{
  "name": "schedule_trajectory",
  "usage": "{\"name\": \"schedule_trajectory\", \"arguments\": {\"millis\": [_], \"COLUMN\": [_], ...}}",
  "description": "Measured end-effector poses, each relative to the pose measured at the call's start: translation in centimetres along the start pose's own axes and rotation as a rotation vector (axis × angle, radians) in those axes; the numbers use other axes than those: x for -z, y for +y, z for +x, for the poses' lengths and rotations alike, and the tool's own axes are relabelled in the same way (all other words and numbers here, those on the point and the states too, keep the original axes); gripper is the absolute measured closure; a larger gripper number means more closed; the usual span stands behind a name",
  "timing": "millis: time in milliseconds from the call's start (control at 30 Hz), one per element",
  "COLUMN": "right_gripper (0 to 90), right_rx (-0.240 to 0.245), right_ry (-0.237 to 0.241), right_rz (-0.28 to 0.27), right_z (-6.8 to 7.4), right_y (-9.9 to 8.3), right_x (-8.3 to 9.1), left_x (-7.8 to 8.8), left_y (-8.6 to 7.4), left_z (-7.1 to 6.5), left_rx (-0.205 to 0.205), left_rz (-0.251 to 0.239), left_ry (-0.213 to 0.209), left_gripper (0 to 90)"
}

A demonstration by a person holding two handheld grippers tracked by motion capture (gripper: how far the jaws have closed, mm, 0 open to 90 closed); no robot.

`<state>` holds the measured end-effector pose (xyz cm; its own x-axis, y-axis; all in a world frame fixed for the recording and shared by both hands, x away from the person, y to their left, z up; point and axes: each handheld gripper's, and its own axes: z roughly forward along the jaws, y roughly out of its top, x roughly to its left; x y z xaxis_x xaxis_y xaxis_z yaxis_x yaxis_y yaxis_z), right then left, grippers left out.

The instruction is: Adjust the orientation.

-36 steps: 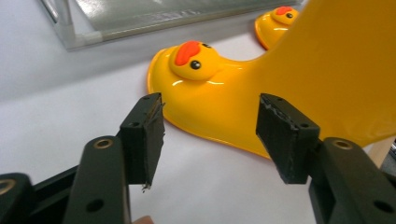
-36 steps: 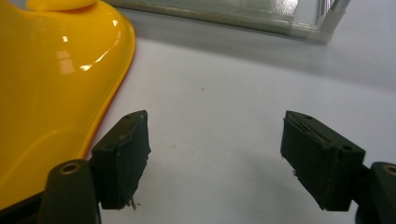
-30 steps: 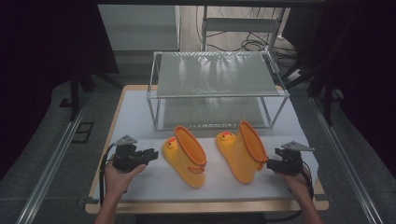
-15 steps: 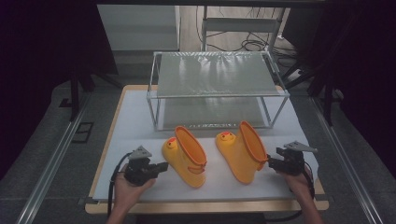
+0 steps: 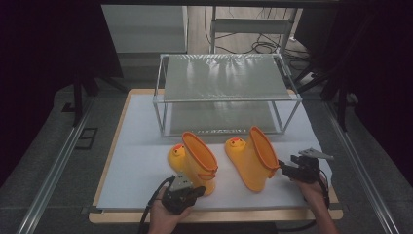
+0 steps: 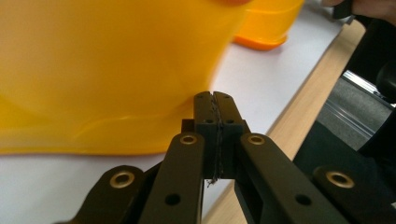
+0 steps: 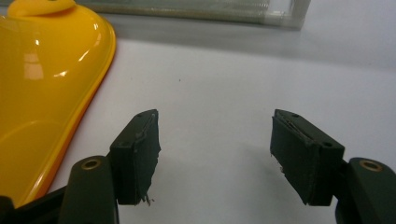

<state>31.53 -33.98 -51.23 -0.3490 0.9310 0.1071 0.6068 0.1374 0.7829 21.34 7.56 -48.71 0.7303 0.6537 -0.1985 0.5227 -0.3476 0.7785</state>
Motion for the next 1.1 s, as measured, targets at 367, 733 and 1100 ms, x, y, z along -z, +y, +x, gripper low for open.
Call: {"name": "schedule_trajectory", "arguments": {"millis": [367,733,1100], "right_gripper": [33.2,33.4,33.4], "right_rx": [0.003,-0.007,-0.012], "right_ry": [-0.004,-0.015,-0.016], "right_rz": [0.015,0.004,0.004], "right_z": [0.2,-0.2,-0.3], "right_y": [-0.1,-0.1,-0.1], "right_x": [-0.2,0.1,0.2], "left_x": [-3.8,-3.7,-1.2], "left_y": [1.4,1.4,-0.4], "left_z": [-3.5,-2.3,-1.1], "left_rx": [-0.142,-0.116,-0.047], "left_rz": [-0.033,-0.067,-0.089], "left_ry": [0.096,0.151,0.133], "left_gripper": [89.8,89.9,89.9]}}
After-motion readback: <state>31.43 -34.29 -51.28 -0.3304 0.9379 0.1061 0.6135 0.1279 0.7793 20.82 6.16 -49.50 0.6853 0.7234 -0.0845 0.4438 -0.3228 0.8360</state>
